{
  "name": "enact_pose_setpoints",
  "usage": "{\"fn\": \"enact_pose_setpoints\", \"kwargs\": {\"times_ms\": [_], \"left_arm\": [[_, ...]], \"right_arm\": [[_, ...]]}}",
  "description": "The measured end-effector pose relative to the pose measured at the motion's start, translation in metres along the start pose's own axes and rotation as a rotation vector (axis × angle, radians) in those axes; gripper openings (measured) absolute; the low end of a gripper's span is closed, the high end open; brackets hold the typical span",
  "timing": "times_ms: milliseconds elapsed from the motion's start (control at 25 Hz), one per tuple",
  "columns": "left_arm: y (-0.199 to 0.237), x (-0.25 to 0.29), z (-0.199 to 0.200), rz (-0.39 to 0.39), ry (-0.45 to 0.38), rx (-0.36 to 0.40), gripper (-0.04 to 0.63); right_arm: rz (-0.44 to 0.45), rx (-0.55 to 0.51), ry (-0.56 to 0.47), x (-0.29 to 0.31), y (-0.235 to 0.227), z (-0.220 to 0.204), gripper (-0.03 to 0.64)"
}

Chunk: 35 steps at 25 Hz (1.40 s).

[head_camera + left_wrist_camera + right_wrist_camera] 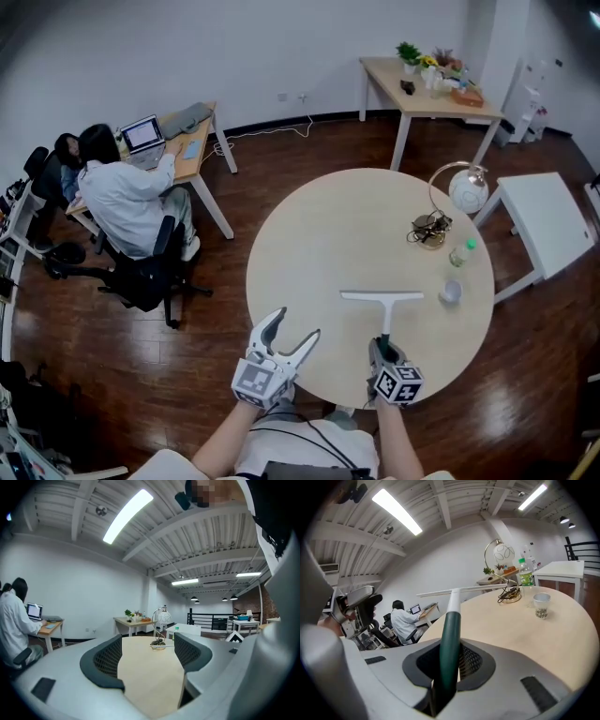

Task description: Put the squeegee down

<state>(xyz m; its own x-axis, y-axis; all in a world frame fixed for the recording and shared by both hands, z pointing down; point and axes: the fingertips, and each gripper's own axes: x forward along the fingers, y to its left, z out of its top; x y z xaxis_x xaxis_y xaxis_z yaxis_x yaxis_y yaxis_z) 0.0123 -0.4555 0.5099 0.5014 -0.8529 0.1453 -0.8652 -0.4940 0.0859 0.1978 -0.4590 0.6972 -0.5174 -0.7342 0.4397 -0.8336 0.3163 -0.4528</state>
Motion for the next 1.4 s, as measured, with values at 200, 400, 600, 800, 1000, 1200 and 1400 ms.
{"fn": "enact_pose_setpoints", "kwargs": {"times_ms": [200,400,600,800,1000,1200,1400], "left_arm": [[0.022,-0.010,-0.021,0.044,0.031,-0.025,0.341],[0.039,-0.028,-0.037,0.075,0.072,-0.023,0.339],[0.045,-0.044,-0.040,0.123,0.082,-0.053,0.339],[0.044,-0.051,-0.044,0.148,0.092,-0.075,0.339],[0.036,-0.051,-0.046,0.127,0.105,-0.037,0.339],[0.028,-0.043,-0.038,0.097,0.071,-0.054,0.339],[0.033,-0.030,-0.040,0.062,0.058,0.015,0.339]], "right_arm": [[-0.053,0.002,0.057,0.069,-0.049,0.003,0.058],[-0.068,0.020,0.203,0.127,-0.080,-0.018,0.058],[-0.217,-0.018,0.355,0.153,-0.114,-0.051,0.058],[-0.323,-0.022,0.457,0.162,-0.133,-0.067,0.067],[-0.337,-0.055,0.497,0.162,-0.133,-0.064,0.132],[-0.312,-0.099,0.352,0.143,-0.125,-0.032,0.313],[-0.233,-0.339,0.080,0.093,-0.076,0.047,0.313]]}}
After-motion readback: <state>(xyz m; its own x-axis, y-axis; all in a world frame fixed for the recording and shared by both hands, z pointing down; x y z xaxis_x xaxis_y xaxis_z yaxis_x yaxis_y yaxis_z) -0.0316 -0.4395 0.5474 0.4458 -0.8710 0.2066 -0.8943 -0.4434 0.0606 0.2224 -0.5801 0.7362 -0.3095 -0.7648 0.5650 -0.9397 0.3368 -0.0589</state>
